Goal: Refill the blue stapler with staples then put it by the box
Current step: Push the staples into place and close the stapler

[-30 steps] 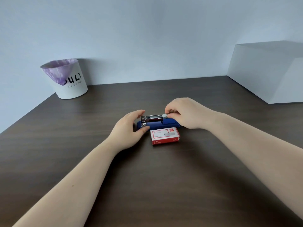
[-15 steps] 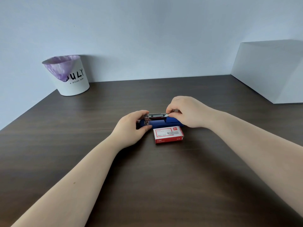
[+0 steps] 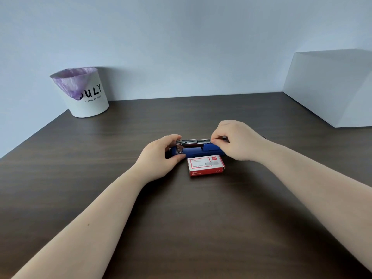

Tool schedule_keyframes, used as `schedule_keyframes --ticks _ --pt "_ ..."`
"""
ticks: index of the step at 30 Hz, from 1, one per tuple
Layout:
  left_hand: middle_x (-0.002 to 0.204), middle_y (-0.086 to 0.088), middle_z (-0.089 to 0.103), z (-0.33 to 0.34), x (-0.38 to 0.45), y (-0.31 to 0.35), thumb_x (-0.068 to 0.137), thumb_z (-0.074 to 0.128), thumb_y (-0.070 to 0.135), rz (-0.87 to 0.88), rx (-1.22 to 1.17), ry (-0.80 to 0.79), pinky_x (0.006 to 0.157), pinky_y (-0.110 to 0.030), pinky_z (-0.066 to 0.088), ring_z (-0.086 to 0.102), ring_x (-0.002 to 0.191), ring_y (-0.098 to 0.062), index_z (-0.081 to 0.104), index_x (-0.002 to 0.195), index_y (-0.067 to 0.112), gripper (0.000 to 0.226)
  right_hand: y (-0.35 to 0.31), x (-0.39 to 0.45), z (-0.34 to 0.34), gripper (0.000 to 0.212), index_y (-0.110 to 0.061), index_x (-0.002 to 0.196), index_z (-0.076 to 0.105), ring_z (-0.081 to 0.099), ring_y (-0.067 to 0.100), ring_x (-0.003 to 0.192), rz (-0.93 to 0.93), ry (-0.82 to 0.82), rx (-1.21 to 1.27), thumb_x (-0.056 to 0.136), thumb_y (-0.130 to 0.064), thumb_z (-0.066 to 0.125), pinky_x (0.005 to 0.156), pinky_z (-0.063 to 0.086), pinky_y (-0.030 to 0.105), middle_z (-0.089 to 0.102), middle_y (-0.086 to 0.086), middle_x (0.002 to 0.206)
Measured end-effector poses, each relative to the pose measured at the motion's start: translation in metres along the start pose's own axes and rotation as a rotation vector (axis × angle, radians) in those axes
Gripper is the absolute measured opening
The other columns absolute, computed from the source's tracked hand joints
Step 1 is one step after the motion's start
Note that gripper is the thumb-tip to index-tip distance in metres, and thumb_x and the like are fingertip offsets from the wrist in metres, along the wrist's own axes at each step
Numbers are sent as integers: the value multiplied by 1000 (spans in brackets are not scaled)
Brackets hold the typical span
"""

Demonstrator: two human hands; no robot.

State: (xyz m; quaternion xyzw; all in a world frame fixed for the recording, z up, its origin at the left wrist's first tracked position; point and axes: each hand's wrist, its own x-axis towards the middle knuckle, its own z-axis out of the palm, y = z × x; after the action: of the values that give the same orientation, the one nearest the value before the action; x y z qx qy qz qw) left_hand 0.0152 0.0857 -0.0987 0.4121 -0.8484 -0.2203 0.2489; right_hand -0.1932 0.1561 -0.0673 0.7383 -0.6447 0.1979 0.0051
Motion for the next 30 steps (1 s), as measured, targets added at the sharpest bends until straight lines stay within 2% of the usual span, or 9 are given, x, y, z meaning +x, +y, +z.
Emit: schedule_keyframes --ticks 5,7,10,12,18,21,25,27,30 --pt "123 1 64 -1 0 0 81 68 24 -3 -1 -7 103 -36 45 59 112 -19 51 128 22 50 -8 8 5 22 -6 84 70 55 21 83 -34 -43 -7 89 -9 49 79 47 37 63 6 83" --pt "121 1 65 -1 0 0 80 69 24 0 -2 -1 102 -38 46 60 110 -19 52 127 22 49 -13 12 5 22 -5 83 69 54 24 83 -53 -56 -18 88 -9 47 79 48 43 63 10 82" --pt "120 0 66 -1 -1 0 80 69 23 4 -3 3 101 -38 47 60 109 -19 53 125 20 48 -19 14 11 23 -17 93 70 50 21 84 -72 -74 14 90 -15 47 80 47 41 54 3 79" --pt "120 0 66 -1 -1 0 80 69 23 1 -2 2 101 -38 46 60 109 -19 54 125 20 48 -23 15 15 24 -24 103 67 44 17 88 -63 -85 27 91 -20 46 84 44 38 48 -1 83" --pt "120 0 66 0 -1 -2 79 69 24 5 -4 3 101 -40 46 60 110 -20 53 125 21 48 -18 12 12 23 -28 110 63 39 15 92 -54 -58 -2 90 -28 51 89 42 37 51 -1 93" --pt "122 0 65 0 0 -3 79 70 25 -4 -14 -6 103 -40 46 61 111 -19 53 125 22 50 -1 5 -1 37 -29 120 56 45 18 101 20 -39 -35 84 -40 60 90 41 35 57 0 102" --pt "122 1 66 -1 1 -2 79 70 24 -22 -31 -15 103 -39 46 61 111 -18 53 125 22 50 22 -7 -16 51 -35 122 53 40 25 118 211 -230 -284 79 -63 52 95 38 42 56 0 119" --pt "121 1 66 -1 1 -1 79 70 24 -27 -24 -17 103 -39 46 61 110 -19 53 125 22 49 29 -10 -21 45 -36 112 57 40 24 116 267 -323 -349 79 -66 48 92 34 43 58 -3 111" --pt "121 1 65 -2 1 1 79 70 23 -37 -11 -28 103 -38 45 60 110 -19 52 125 22 49 34 -11 -31 33 -33 103 56 47 21 104 313 -353 -318 82 -58 53 91 34 42 59 -7 97"
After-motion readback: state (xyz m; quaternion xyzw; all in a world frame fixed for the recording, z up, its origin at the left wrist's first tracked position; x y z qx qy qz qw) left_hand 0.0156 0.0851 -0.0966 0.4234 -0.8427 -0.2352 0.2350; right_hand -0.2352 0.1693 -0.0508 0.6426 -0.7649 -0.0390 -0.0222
